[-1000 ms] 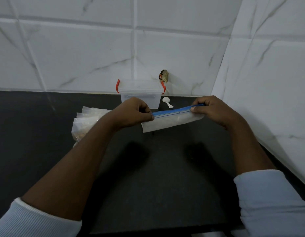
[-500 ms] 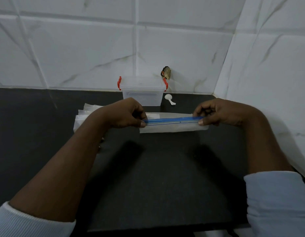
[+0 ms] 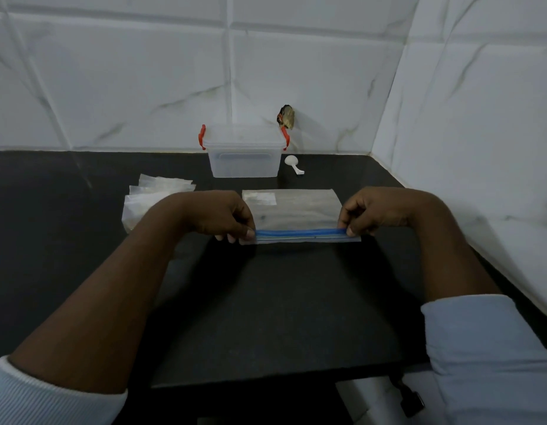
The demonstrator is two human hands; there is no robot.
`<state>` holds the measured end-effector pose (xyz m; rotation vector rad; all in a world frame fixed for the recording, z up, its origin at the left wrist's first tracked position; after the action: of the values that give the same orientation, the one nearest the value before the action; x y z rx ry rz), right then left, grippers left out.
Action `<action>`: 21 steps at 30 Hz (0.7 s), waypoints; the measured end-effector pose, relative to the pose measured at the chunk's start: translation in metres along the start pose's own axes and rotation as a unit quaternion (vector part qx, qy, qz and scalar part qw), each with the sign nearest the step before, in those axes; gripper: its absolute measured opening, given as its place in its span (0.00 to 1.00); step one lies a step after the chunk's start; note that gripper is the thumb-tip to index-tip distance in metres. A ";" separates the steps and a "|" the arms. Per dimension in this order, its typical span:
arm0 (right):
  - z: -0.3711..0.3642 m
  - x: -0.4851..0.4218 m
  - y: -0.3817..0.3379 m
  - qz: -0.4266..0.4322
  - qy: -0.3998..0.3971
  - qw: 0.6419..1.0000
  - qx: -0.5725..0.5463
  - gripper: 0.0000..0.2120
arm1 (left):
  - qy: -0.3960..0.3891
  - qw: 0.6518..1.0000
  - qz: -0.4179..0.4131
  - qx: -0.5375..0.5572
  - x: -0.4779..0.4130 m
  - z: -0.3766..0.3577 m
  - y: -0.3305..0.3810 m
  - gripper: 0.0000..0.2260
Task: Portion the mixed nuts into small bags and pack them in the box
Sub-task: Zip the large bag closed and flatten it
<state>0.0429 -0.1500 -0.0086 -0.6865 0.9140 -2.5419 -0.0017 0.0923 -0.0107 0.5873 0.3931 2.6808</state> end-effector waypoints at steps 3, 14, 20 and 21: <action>0.003 0.001 0.001 -0.014 0.021 1.000 -0.015 0.08 | -0.005 1.000 0.011 0.002 -0.001 0.000 -0.002 0.03; 0.010 -0.010 0.002 -0.035 0.080 0.995 0.052 0.11 | 0.034 0.998 0.051 -0.005 -0.010 0.005 -0.012 0.11; -0.015 -0.001 -0.025 0.033 0.074 0.979 0.185 0.16 | 0.054 0.996 -0.066 -0.026 -0.005 0.003 0.021 0.17; -0.018 0.001 -0.027 0.039 0.085 0.975 0.199 0.17 | 0.046 0.996 -0.076 -0.031 -0.005 0.000 0.025 0.18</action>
<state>0.0284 -0.1219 -0.0022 -0.3097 0.4415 -2.6268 -0.0047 0.0677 -0.0035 0.4011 0.3630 2.5701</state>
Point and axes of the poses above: each hand's wrist, its own x-axis away from the middle knuckle, its own z-axis out of the back of the hand, y = z × x, the point moved 10 cm from there along -x, towards the middle knuckle, and after that the axes turned 10 degrees about -x, right-handed, at the moved point
